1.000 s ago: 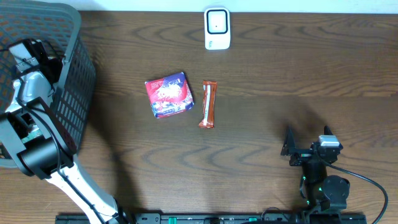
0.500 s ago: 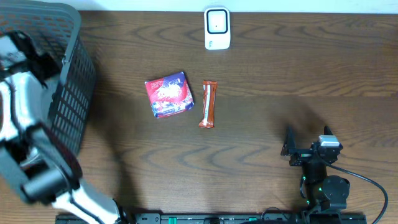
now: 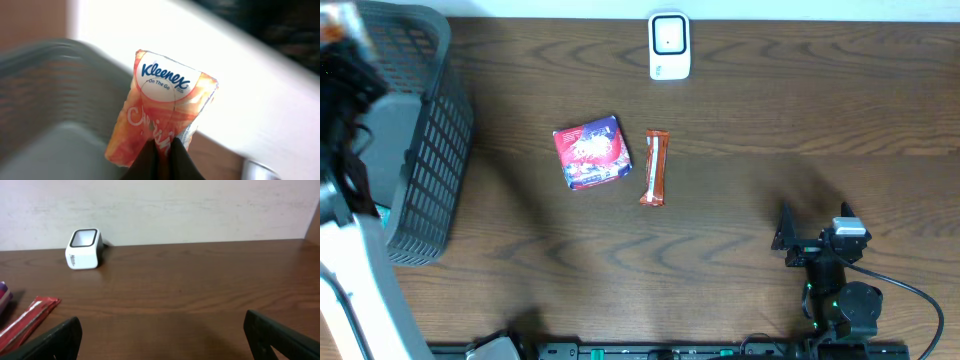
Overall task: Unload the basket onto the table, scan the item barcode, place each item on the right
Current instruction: 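Reach into the basket and grasp the orange Kleenex tissue pack, then carry the tissue pack to the table and release it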
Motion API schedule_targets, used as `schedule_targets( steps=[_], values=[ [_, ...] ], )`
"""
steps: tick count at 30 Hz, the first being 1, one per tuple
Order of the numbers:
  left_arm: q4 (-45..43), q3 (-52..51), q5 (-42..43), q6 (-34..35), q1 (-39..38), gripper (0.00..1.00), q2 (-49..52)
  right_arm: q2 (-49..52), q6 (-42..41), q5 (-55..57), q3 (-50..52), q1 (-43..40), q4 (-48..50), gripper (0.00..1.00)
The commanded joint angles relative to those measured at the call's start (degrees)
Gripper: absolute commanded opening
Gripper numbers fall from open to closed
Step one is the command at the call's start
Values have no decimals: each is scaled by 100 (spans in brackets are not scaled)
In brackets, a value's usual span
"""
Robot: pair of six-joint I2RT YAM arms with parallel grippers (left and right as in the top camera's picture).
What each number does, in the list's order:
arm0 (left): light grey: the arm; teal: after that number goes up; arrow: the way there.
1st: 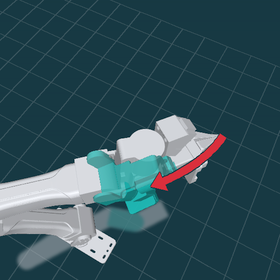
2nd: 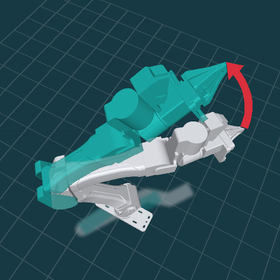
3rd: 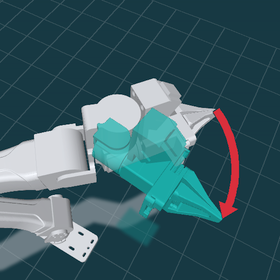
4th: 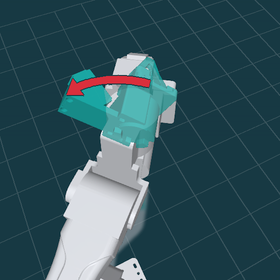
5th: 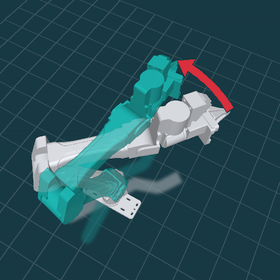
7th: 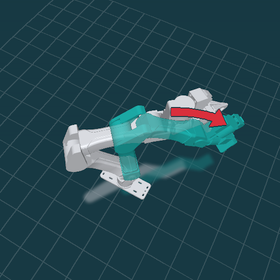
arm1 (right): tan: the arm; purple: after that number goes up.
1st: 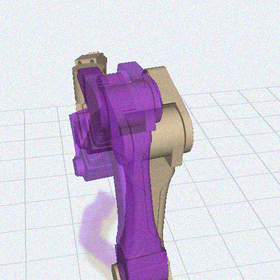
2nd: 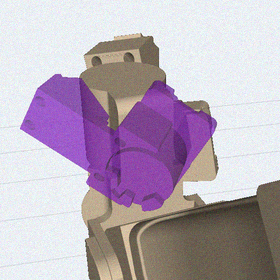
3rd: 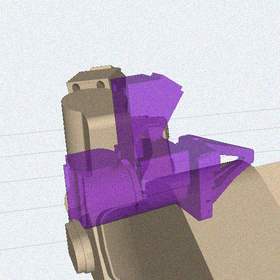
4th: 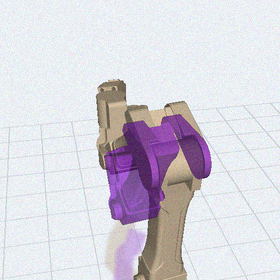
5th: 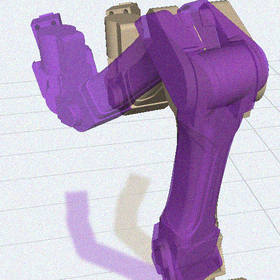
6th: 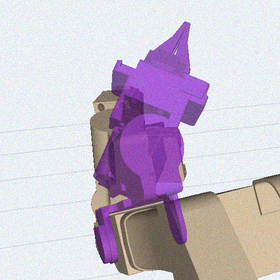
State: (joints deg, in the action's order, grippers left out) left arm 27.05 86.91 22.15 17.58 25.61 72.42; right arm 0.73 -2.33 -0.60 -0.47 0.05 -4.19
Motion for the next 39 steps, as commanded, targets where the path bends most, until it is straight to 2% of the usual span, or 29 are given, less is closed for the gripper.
schedule_targets(
  steps=[1, 7, 12, 19, 26, 34, 35, 37, 39],
  values=[
    [243, 63, 1270, 748, -623, 7, -358, -9, 50, 26, 15, -46, -13, 99],
    [1248, 55, 1036, 780, -2490, 7, -354, -9, 50, 26, 15, -44, -13, 99],
    [1860, 2, 166, 782, -3882, 7, 186, -9, 50, 26, 15, -44, -13, 99],
    [1954, -131, -831, 1034, -5388, 7, 1449, -9, 50, 26, 15, -46, -13, 99],
    [1506, -131, -1005, 1502, -6161, 7, 2868, -9, 50, 26, 15, -46, -13, 99],
    [887, -131, -1344, 2179, -6367, 7, 3943, -9, 50, 26, 15, -44, -13, 99],
    [800, -131, -1399, 2175, -6367, 14, 4022, -9, 50, 26, 15, -46, -13, 99],
    [640, -131, -1552, 2173, -6367, 40, 4124, -9, 50, 26, 15, -44, -11, 99],
    [535, -131, -1742, 2164, -6363, 51, 4151, -9, 50, 26, 15, -46, -13, 99]
  ],
)
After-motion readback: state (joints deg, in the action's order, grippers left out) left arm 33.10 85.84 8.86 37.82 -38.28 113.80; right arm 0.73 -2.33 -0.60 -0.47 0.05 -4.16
